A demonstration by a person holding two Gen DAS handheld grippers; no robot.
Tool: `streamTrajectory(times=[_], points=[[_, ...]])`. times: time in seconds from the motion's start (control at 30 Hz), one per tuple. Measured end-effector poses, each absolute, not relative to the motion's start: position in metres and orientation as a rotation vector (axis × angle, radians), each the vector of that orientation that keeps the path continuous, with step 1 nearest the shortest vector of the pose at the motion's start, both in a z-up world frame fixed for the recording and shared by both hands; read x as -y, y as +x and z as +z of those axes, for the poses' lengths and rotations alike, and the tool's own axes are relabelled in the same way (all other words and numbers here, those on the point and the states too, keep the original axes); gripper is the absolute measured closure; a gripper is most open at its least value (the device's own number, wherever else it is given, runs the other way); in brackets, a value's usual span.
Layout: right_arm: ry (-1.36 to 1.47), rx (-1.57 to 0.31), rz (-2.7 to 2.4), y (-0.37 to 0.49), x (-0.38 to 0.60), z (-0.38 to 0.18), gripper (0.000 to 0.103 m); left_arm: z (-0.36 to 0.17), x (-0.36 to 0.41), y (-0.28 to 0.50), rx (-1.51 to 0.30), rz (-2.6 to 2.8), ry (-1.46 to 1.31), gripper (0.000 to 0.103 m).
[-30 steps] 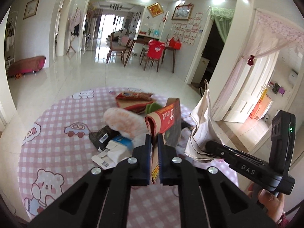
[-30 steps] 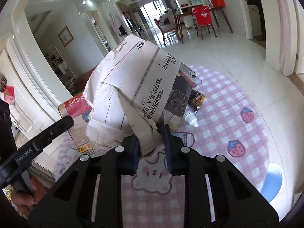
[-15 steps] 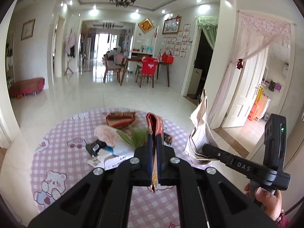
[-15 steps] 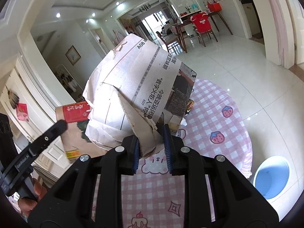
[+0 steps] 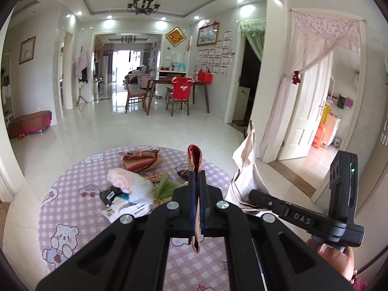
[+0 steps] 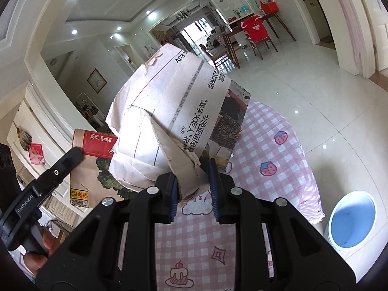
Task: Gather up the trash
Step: 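Grasp the red snack box with the left tool while right lifts newspaper, then carry both items over the blue wastebasket and open both tools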
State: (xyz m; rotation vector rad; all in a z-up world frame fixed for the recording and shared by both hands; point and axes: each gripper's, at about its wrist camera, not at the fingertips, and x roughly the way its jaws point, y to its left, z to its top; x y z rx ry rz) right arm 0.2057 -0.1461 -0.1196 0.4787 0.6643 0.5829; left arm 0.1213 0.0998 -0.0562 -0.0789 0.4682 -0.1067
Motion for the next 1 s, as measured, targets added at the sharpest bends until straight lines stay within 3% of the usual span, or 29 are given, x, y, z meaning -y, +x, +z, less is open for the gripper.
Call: streamTrajectory(times=[0.23,0.53,0.93,0.97,1.0], points=[[0.509,-0.627,0.500,0.191,0.190,-0.115,0.081,-0.047,-0.062,0.140,-0.465,-0.215,-0.060,0.101],[0.579,-0.614,0.231,0.167,0.306,-0.148,0.081,-0.079,0.058,0.191,-0.579,-0.470,0.016,0.101],[0.731,-0.692,-0.055,0.153,0.431,-0.242,0.081,-0.196,0.213,0.266,-0.818,-0.679,0.157,0.099],[0.735,-0.696,-0.067,0.149,0.435,-0.247,0.081,-0.208,0.223,0.273,-0.841,-0.688,0.168,0.098],[0.747,-0.705,-0.089,0.148,0.443,-0.256,0.081,-0.216,0.231,0.279,-0.858,-0.686,0.178,0.088]])
